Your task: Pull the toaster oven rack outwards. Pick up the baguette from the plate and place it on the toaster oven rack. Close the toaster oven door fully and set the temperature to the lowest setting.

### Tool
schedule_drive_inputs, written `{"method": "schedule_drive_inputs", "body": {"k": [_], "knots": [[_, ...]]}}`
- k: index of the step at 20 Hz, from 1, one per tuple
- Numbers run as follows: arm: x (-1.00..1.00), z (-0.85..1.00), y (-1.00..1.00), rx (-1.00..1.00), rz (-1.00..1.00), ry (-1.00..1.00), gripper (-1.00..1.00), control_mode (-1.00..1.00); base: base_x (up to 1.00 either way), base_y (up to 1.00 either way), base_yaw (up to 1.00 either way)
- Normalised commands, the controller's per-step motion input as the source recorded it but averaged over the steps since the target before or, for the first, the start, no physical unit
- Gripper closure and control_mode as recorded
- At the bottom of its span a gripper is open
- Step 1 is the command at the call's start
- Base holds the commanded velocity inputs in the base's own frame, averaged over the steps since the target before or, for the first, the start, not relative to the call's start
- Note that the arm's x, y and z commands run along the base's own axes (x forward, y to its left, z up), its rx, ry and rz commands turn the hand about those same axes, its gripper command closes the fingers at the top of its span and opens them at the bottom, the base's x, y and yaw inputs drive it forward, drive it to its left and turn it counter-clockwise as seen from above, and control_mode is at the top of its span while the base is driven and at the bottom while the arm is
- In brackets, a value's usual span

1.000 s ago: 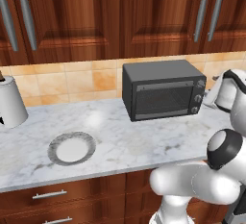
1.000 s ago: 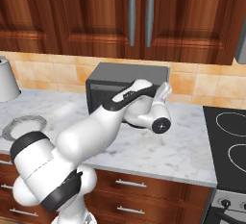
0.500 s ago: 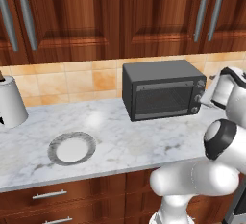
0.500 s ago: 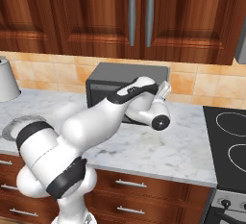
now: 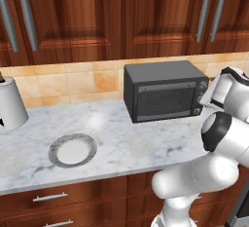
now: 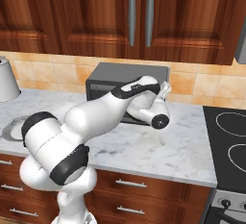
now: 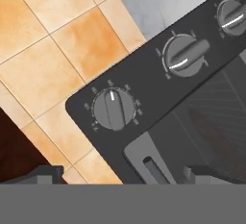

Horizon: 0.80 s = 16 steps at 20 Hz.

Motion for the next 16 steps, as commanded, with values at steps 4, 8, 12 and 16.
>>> {"method": "schedule_drive_inputs", "body": {"k": [4, 8, 12, 16], "knots": [[0.15, -0.08, -0.14, 0.00, -0.01, 0.01, -1.00, -1.00, 0.00, 0.00, 0.00], [0.14, -0.03, -0.18, 0.00, -0.01, 0.00, -1.00, -1.00, 0.00, 0.00, 0.00], [0.13, -0.02, -0.12, 0.00, -0.01, 0.00, -1.00, -1.00, 0.00, 0.00, 0.00], [0.12, -0.08, 0.00, 0.00, -0.01, 0.00, -1.00, -1.00, 0.00, 0.00, 0.00]]}}
